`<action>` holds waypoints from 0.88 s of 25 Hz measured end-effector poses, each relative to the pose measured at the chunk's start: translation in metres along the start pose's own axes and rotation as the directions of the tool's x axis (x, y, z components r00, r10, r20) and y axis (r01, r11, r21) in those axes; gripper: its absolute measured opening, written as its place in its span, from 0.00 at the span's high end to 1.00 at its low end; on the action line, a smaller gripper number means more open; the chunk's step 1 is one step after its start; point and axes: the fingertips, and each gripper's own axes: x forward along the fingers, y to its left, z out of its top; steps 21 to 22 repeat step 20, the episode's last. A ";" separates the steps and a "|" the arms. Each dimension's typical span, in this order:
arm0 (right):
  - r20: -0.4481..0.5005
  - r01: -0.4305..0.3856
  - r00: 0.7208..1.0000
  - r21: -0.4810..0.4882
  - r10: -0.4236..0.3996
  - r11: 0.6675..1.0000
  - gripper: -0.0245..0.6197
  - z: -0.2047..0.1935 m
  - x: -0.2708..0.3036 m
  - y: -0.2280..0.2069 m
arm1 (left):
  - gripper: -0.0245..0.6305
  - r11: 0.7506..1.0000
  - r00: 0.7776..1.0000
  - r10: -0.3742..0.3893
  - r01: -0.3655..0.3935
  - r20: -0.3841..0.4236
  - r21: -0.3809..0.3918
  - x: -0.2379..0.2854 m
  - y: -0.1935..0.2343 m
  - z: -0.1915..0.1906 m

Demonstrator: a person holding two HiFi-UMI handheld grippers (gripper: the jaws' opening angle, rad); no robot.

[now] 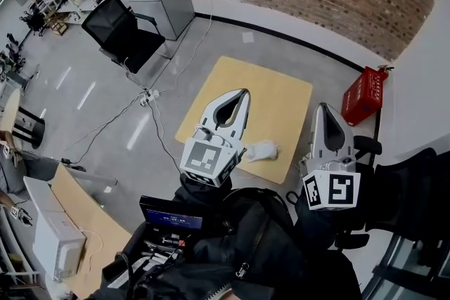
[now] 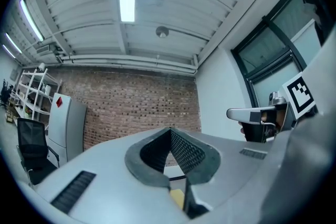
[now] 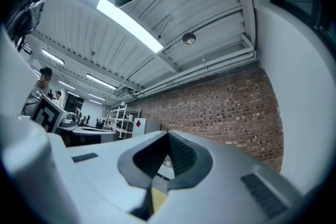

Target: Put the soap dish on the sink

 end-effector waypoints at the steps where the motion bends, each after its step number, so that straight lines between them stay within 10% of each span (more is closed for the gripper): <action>1: 0.003 -0.001 1.000 -0.003 0.001 1.000 0.95 0.001 0.001 0.000 | 0.96 1.000 1.000 0.003 -0.003 0.002 0.001 0.000 0.001 0.001; 22: 0.027 -0.002 1.000 0.023 0.001 1.000 0.95 0.005 -0.003 -0.009 | 0.96 1.000 1.000 -0.013 0.013 -0.018 0.005 0.008 -0.008 -0.004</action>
